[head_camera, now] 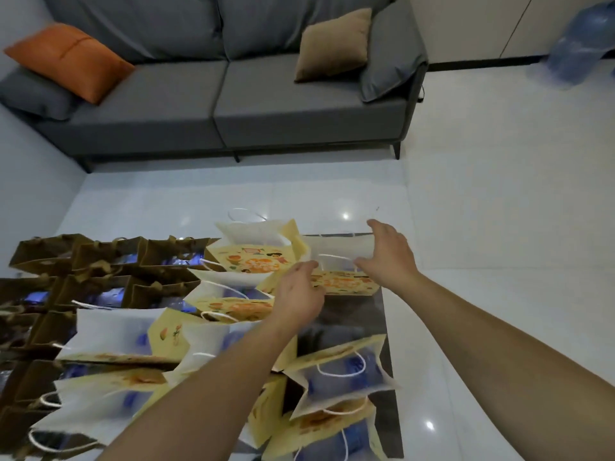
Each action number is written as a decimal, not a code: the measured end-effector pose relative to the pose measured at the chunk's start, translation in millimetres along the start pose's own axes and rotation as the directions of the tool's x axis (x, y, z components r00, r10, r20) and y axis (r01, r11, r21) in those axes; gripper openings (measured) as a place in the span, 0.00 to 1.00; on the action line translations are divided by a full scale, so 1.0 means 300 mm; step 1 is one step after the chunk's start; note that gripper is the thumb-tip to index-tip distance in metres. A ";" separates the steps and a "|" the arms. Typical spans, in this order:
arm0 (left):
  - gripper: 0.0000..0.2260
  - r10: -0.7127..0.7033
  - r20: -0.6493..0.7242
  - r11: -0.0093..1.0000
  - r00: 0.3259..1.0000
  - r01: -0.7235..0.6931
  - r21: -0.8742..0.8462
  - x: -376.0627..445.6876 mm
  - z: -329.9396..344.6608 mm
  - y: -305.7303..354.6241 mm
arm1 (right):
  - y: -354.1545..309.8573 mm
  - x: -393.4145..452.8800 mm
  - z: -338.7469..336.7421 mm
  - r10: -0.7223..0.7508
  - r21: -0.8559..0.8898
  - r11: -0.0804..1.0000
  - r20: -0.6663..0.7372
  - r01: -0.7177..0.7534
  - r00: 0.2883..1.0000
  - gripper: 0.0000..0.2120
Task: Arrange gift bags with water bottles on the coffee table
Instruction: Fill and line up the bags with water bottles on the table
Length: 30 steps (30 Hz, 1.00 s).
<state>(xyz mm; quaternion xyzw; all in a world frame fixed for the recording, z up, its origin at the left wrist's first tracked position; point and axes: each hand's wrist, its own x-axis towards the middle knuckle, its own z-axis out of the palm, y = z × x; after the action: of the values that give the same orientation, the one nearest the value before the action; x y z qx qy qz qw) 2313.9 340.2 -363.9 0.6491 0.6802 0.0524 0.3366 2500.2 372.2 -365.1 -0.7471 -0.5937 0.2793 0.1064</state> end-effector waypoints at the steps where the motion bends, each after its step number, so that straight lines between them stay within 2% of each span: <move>1: 0.24 -0.015 -0.004 1.000 1.000 0.015 -0.006 0.015 0.001 0.001 | -0.006 0.026 0.007 -0.018 -0.043 0.999 0.038 0.020 0.999 0.47; 4: 0.24 -0.027 -0.009 0.999 1.000 0.027 0.020 0.063 0.005 -0.003 | -0.018 0.088 0.031 -0.072 -0.188 0.976 0.193 0.109 0.979 0.58; 8: 0.26 -0.002 -0.010 0.996 1.000 0.003 0.090 0.151 0.018 -0.022 | 0.006 0.131 0.085 -0.116 -0.238 0.949 0.349 0.207 0.930 0.61; 9: 0.25 0.015 0.004 0.993 1.000 -0.015 0.120 0.173 0.025 -0.025 | 0.015 0.140 0.099 -0.143 -0.238 0.944 0.329 0.228 0.933 0.56; 11: 0.23 0.040 0.021 0.985 0.999 -0.043 0.168 0.205 0.042 -0.029 | 0.034 0.166 0.124 -0.194 -0.176 0.960 0.146 0.218 0.970 0.33; 12: 0.23 0.046 0.017 0.983 0.999 -0.048 0.176 0.219 0.049 -0.028 | 0.034 0.183 0.128 -0.156 -0.082 0.984 0.040 0.159 0.987 0.21; 13: 0.23 0.052 0.013 0.982 0.999 -0.053 0.180 0.232 0.055 -0.029 | 0.030 0.204 0.128 -0.081 0.041 0.996 -0.022 0.082 0.996 0.14; 15: 0.24 0.080 0.011 0.975 0.997 -0.081 0.208 0.265 0.068 -0.031 | 0.022 0.261 0.119 0.047 0.234 0.971 0.012 -0.049 0.999 0.10; 18: 0.27 0.093 -0.001 0.955 0.996 -0.089 0.282 0.311 0.088 -0.033 | 0.016 0.338 0.101 0.116 0.256 0.956 0.111 -0.141 0.987 0.11; 26: 0.29 0.081 -0.053 0.932 0.995 -0.057 0.357 0.359 0.106 -0.018 | 0.028 0.420 0.095 0.173 0.294 0.933 0.143 -0.208 0.975 0.14; 30: 0.26 0.115 -0.090 0.930 0.989 -0.075 0.360 0.354 0.095 -0.012 | 0.011 0.401 0.090 0.238 0.412 0.880 0.048 -0.236 0.970 0.30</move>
<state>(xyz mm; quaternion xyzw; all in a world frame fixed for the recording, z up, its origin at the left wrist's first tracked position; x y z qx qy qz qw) 2333.2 426.7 -428.9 0.7275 0.6636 -0.0199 0.1730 2505.0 480.4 -423.8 -0.7750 -0.4247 0.4082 0.2289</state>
